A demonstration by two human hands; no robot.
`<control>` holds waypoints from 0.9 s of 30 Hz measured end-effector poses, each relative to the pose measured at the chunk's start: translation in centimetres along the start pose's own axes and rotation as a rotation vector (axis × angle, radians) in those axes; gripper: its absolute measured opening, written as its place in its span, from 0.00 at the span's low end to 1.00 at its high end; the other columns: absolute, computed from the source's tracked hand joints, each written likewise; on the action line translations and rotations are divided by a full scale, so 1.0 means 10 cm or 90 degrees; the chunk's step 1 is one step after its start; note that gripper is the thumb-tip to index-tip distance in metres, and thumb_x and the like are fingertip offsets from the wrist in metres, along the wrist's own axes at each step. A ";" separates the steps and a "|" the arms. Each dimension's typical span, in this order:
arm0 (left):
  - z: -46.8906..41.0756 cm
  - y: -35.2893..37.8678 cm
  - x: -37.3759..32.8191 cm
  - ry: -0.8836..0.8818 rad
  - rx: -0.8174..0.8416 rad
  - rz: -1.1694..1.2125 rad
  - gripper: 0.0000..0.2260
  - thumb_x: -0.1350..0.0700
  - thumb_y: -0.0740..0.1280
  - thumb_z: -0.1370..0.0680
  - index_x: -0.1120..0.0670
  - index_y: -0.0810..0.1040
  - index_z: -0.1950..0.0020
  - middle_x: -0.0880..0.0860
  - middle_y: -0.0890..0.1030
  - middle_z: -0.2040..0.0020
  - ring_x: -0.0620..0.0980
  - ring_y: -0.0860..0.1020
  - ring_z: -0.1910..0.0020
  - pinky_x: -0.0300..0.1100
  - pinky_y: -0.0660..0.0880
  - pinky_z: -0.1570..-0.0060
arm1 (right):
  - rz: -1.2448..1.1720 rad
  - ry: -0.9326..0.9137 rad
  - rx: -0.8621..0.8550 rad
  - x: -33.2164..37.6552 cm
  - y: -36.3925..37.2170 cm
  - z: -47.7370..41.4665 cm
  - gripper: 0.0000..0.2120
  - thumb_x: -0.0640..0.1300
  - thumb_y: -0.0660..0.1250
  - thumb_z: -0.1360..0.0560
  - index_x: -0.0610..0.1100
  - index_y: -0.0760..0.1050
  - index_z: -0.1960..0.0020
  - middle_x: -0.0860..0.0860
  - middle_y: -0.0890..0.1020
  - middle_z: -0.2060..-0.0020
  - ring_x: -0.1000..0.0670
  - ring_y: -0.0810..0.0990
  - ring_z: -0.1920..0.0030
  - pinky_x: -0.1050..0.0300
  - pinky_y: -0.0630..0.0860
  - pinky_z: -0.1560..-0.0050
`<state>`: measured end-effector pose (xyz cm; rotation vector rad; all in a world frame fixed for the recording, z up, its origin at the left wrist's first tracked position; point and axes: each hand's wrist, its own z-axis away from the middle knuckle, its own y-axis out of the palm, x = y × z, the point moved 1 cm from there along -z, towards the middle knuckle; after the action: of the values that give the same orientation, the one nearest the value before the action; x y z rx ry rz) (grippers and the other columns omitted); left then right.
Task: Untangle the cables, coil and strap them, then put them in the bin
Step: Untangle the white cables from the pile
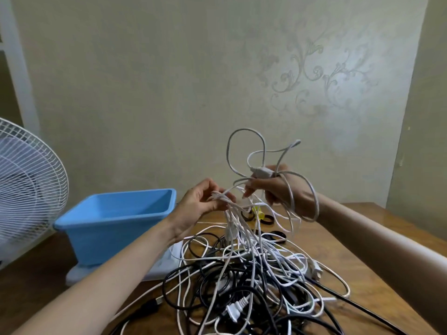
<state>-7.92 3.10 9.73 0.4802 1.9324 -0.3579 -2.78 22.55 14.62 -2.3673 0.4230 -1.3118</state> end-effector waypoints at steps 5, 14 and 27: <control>0.02 -0.02 -0.02 0.002 0.052 0.132 0.10 0.68 0.65 0.33 0.57 0.67 0.58 0.52 0.76 0.62 0.48 0.77 0.59 0.41 0.77 0.48 | -0.021 0.030 0.169 -0.05 0.05 -0.05 0.06 0.34 0.68 0.26 0.35 0.80 0.49 0.53 0.81 0.68 0.57 0.72 0.74 0.67 0.68 0.75; 0.03 -0.07 0.06 -0.014 0.065 0.338 0.15 0.59 0.72 0.48 0.57 0.71 0.66 0.56 0.71 0.64 0.51 0.71 0.64 0.44 0.70 0.56 | 0.304 0.011 0.120 -0.19 0.32 -0.18 0.04 0.38 0.73 0.29 0.40 0.79 0.60 0.56 0.77 0.71 0.62 0.75 0.73 0.73 0.68 0.71; 0.25 -0.33 0.10 -0.132 -0.053 -0.306 0.03 0.55 0.67 0.23 0.54 0.76 0.54 0.44 0.74 0.68 0.36 0.68 0.75 0.28 0.61 0.76 | -0.147 -0.018 -0.192 -0.05 -0.47 -0.27 0.14 0.31 0.68 0.28 0.41 0.68 0.67 0.56 0.69 0.80 0.59 0.64 0.80 0.68 0.58 0.80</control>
<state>-7.90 -0.75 7.91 -0.0832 1.8346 -0.6060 -5.06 26.38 17.81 -2.7517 0.3697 -1.3952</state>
